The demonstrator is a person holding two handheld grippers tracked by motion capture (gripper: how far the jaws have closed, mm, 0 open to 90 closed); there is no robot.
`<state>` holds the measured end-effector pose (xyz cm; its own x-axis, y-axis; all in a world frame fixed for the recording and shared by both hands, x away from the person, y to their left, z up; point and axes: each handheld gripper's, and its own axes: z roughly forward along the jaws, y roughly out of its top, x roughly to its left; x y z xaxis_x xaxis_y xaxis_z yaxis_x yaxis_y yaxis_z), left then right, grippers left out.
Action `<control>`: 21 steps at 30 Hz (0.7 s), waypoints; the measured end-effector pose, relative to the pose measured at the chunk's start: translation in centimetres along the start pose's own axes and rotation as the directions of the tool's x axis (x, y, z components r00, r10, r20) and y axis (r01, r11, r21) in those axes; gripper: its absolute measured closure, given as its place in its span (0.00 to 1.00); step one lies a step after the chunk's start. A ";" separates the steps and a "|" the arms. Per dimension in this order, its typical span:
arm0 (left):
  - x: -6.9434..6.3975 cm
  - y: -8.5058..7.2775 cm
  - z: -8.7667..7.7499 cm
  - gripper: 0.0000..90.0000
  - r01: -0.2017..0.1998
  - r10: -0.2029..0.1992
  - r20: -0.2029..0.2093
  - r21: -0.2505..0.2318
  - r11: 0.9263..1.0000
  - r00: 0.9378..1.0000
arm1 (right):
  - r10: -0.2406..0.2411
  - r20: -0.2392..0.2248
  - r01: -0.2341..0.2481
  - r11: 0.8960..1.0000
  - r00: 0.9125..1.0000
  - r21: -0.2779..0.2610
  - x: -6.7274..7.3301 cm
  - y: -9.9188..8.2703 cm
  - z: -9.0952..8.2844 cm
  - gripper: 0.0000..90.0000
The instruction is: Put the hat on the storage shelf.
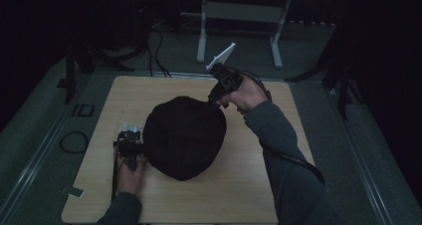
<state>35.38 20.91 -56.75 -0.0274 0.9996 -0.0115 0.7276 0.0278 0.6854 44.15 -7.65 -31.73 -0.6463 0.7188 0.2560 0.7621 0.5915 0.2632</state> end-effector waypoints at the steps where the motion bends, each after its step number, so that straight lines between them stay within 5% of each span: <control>1: 0.0 0.0 0.0 0.01 -0.001 0.001 0.000 -0.001 1.000 1.000 | 0.000 0.003 0.000 1.000 1.000 -0.004 -0.1 -0.1 -0.1 0.68; 11: 0.0 0.0 0.0 0.01 -0.001 0.001 0.000 0.000 1.000 1.000 | 0.011 0.010 -0.011 1.000 1.000 -0.016 -1.9 -1.1 0.1 0.64; 21: 0.0 0.0 0.0 0.01 -0.001 0.001 0.000 -0.001 1.000 1.000 | 0.008 0.077 0.001 0.992 0.997 -0.125 -3.6 -3.2 0.0 0.74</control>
<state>35.39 20.91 -56.75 -0.0270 0.9996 -0.0112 0.7272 0.0273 0.6859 44.07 -12.15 -33.52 -0.6351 0.7498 0.1858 0.7506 0.5423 0.3775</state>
